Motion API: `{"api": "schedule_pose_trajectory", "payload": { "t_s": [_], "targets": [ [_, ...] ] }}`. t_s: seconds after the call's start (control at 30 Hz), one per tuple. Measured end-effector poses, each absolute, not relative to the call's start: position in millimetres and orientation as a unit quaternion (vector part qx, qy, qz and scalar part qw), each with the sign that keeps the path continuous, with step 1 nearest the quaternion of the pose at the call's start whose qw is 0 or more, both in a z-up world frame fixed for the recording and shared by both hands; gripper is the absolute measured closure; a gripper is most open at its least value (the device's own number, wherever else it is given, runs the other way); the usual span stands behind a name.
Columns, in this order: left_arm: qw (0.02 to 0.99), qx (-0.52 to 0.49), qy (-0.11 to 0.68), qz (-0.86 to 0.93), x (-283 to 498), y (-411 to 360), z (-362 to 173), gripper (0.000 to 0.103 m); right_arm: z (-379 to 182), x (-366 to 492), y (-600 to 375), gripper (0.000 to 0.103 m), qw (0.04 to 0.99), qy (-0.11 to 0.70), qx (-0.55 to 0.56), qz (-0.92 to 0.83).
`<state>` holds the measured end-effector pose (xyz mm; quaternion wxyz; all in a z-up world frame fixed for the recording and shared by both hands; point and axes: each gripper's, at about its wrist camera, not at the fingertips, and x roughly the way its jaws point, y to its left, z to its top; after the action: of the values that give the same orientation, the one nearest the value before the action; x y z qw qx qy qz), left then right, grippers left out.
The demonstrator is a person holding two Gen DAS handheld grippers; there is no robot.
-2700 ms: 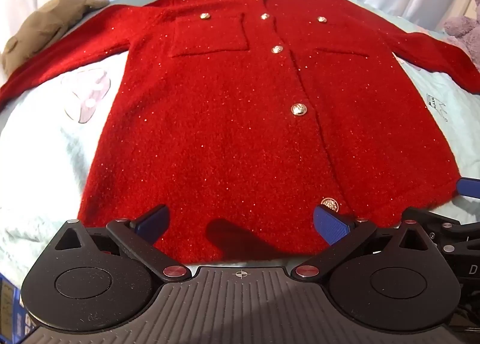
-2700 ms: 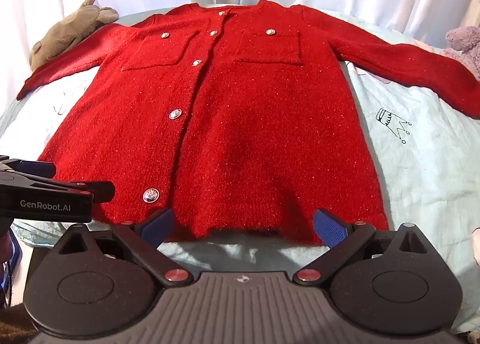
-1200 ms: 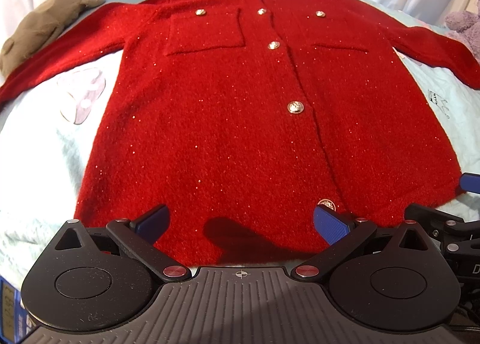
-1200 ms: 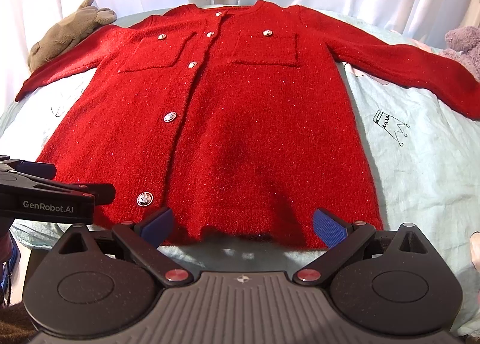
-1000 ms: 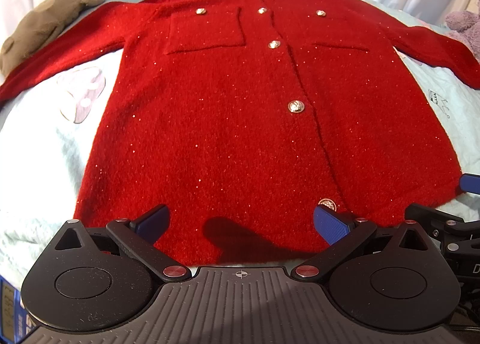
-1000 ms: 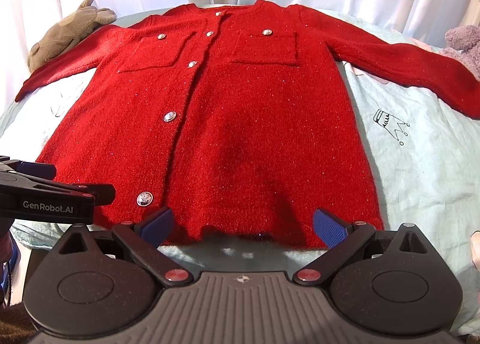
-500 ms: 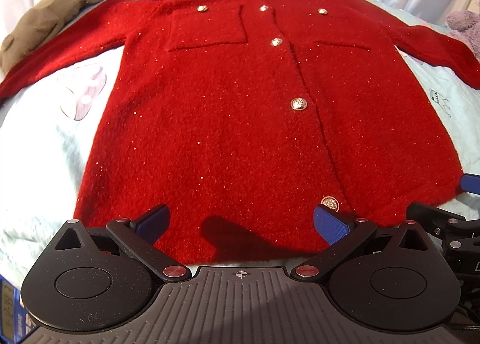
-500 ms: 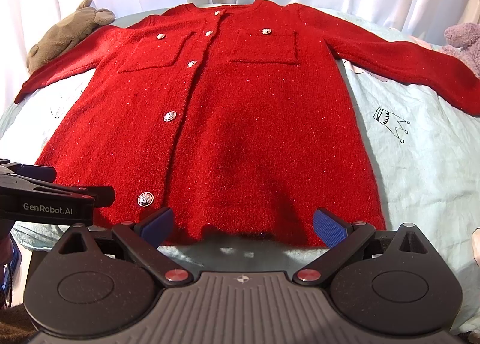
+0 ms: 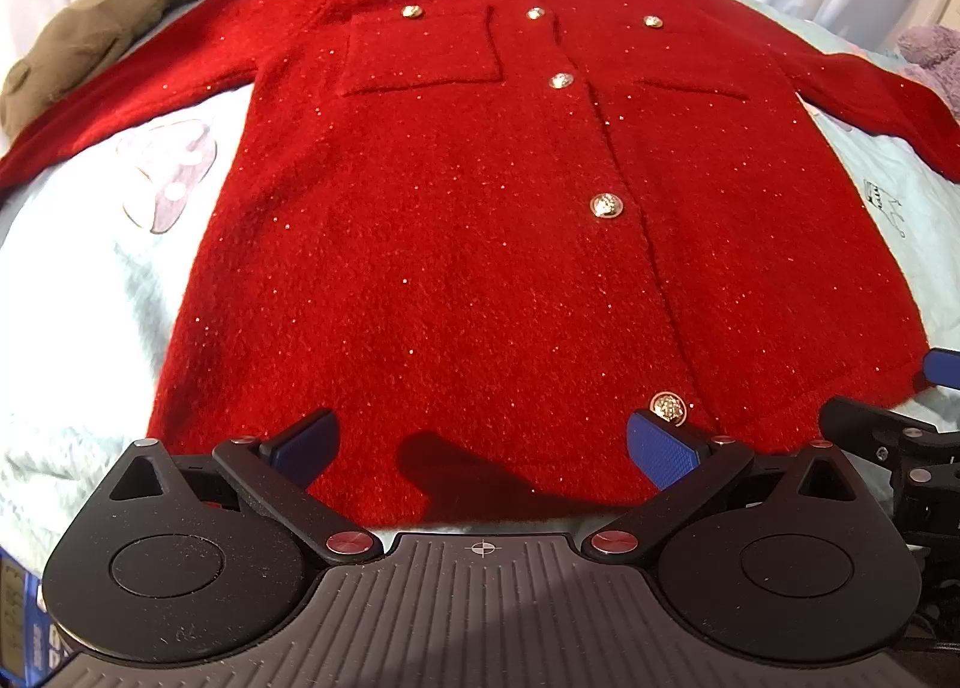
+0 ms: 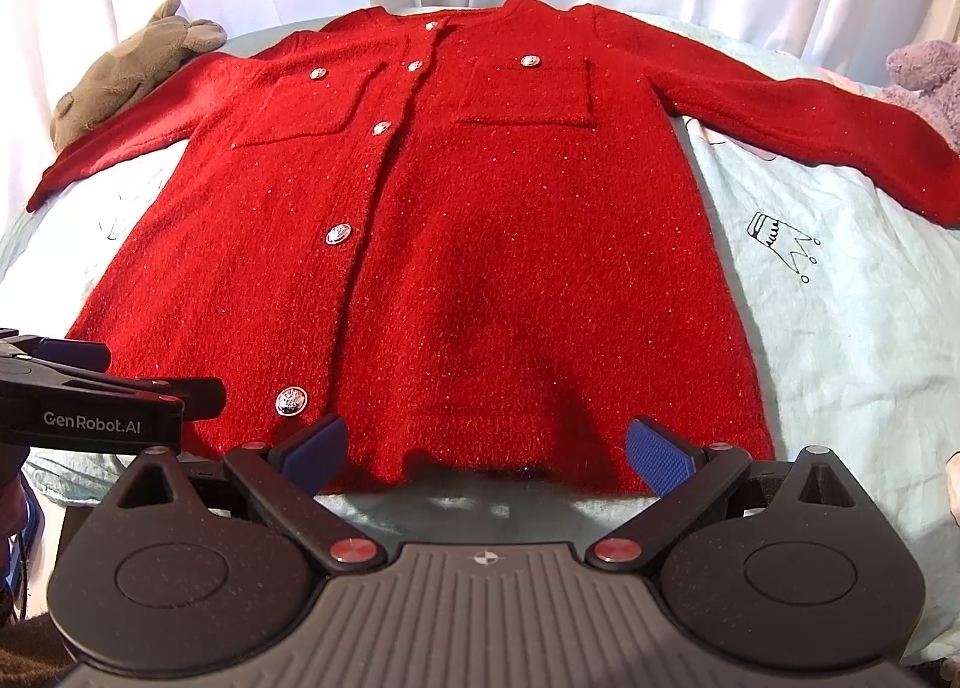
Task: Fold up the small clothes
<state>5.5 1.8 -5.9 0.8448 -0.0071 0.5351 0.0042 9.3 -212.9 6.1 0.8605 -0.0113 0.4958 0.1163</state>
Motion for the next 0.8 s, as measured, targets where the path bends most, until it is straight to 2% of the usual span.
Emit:
{"api": "schedule_pose_trajectory", "payload": {
  "t_s": [0.57,0.67,0.8],
  "targets": [
    [0.851,0.008,0.525,0.012,24,-3,-1,0.000,9,27,-227,0.004,0.864,0.490,0.023,0.113],
    [0.859,0.017,0.511,0.015,32,-5,5,0.000,13,42,-252,0.004,0.883,0.452,0.084,0.091],
    [0.861,0.003,0.508,0.022,52,0,9,0.000,3,62,-307,0.004,0.907,0.356,0.214,0.069]
  ]
}}
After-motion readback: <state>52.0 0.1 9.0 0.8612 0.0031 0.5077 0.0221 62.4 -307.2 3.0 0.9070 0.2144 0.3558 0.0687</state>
